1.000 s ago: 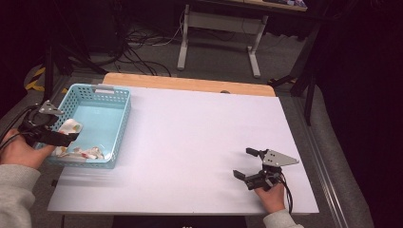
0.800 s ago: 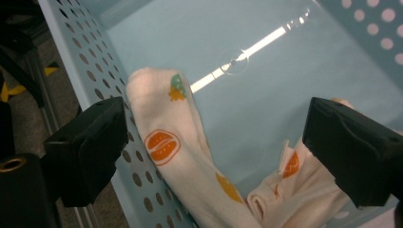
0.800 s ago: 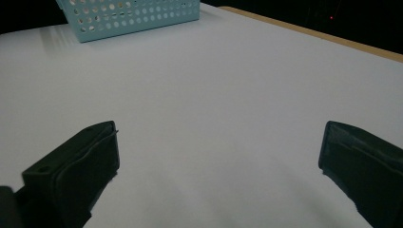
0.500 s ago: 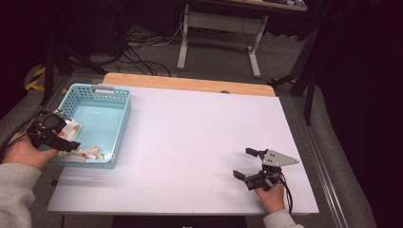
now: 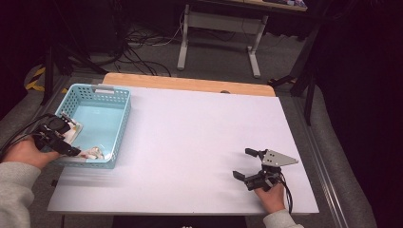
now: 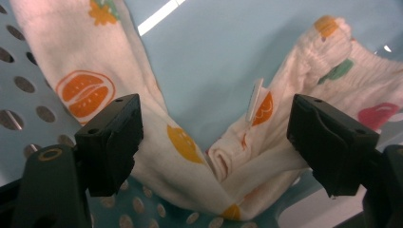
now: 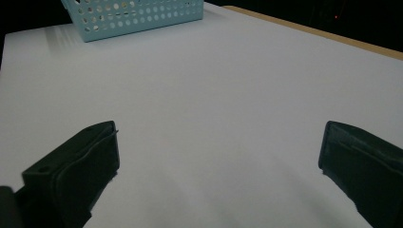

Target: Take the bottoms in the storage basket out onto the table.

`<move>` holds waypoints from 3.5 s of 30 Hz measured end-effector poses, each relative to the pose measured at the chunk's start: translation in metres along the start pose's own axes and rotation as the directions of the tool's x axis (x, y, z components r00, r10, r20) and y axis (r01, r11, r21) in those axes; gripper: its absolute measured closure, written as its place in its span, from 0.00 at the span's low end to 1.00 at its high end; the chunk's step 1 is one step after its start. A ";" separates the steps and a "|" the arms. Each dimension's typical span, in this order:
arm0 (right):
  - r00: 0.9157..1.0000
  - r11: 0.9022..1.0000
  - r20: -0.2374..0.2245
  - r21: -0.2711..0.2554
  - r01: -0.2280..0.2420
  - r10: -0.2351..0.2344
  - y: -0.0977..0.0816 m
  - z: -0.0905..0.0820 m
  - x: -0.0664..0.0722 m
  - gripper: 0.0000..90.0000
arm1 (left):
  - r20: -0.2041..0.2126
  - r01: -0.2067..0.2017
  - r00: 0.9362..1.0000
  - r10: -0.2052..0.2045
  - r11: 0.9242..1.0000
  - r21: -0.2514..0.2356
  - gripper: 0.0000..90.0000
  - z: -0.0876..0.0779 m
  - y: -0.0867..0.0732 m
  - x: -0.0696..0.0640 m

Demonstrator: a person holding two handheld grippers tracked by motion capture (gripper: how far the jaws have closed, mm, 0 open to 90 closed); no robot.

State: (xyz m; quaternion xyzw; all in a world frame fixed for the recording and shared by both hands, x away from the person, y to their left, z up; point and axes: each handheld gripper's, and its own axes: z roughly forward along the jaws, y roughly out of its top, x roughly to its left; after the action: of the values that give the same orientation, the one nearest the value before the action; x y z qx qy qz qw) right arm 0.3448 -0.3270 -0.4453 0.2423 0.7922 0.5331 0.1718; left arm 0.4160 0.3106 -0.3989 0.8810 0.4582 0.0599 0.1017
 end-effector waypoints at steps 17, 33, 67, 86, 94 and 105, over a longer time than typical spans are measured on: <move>1.000 1.000 -0.003 -0.001 0.007 -0.007 0.000 0.000 0.001 0.01 | 0.005 0.040 0.999 -0.041 0.997 0.063 0.28 0.008 -0.001 0.003; 1.000 1.000 -0.005 -0.001 0.014 -0.014 0.001 0.000 0.002 0.01 | 0.069 0.073 0.994 -0.081 0.991 0.108 0.43 0.010 0.002 0.006; 1.000 1.000 -0.017 -0.004 0.013 -0.013 0.001 0.000 0.002 0.01 | 0.252 -0.032 0.968 -0.015 0.982 0.184 0.45 0.022 0.022 0.002; 1.000 1.000 -0.020 -0.011 0.013 -0.013 0.001 0.000 0.002 0.01 | 0.223 -0.098 0.974 0.046 0.969 0.227 0.44 0.034 0.037 0.000; 1.000 1.000 -0.024 -0.012 0.014 -0.014 0.001 0.000 0.002 0.01 | 0.256 -0.161 0.962 0.098 0.958 0.237 0.71 0.035 0.041 -0.011; 1.000 1.000 -0.025 -0.013 0.014 -0.014 0.001 0.000 0.002 0.01 | 0.241 -0.193 0.960 0.141 0.959 0.209 0.92 0.031 0.040 -0.016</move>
State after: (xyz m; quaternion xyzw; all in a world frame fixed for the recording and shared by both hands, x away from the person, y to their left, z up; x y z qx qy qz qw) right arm 0.3431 -0.3257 -0.4443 0.2289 0.7925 0.5400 0.1672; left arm 0.4449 0.2716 -0.4200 0.9235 0.3714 -0.0846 0.0445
